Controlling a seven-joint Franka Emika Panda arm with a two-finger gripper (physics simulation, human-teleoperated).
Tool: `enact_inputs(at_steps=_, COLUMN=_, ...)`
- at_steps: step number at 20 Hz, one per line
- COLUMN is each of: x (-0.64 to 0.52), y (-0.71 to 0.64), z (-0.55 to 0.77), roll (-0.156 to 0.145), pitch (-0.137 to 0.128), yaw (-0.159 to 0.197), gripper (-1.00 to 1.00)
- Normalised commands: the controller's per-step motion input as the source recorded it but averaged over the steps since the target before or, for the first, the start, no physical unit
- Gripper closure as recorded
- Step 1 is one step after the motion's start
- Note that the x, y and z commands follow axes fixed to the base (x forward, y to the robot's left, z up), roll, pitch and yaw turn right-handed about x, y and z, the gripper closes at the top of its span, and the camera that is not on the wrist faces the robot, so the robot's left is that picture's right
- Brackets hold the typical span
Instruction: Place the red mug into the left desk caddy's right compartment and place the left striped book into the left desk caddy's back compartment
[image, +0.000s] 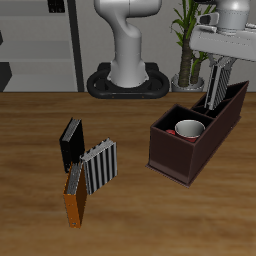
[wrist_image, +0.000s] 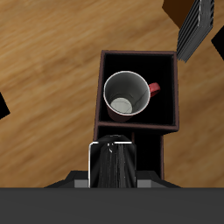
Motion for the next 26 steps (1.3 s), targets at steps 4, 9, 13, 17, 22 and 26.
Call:
enact_inputs(at_steps=4, x=0.06, y=-0.02, z=-0.12, roll=0.007, pitch=0.027, yaw=-0.016, gripper=1.0)
enact_inputs(at_steps=9, x=0.1, y=0.05, z=-0.21, roll=0.014, pitch=0.037, yaw=-0.003, gripper=1.0)
enact_inputs(at_steps=13, x=0.07, y=-0.01, z=-0.18, roll=0.002, pitch=0.032, yaw=-0.029, gripper=1.0)
enact_inputs(at_steps=17, x=0.12, y=-0.06, z=-0.19, roll=0.001, pitch=0.051, yaw=-0.014, gripper=1.0)
enact_inputs(at_steps=22, x=0.12, y=0.0, z=-0.27, roll=-0.001, pitch=0.089, yaw=-0.028, gripper=1.0)
enact_inputs(at_steps=26, x=0.09, y=0.1, z=-0.28, roll=0.041, pitch=0.165, yaw=-0.012, gripper=-1.0)
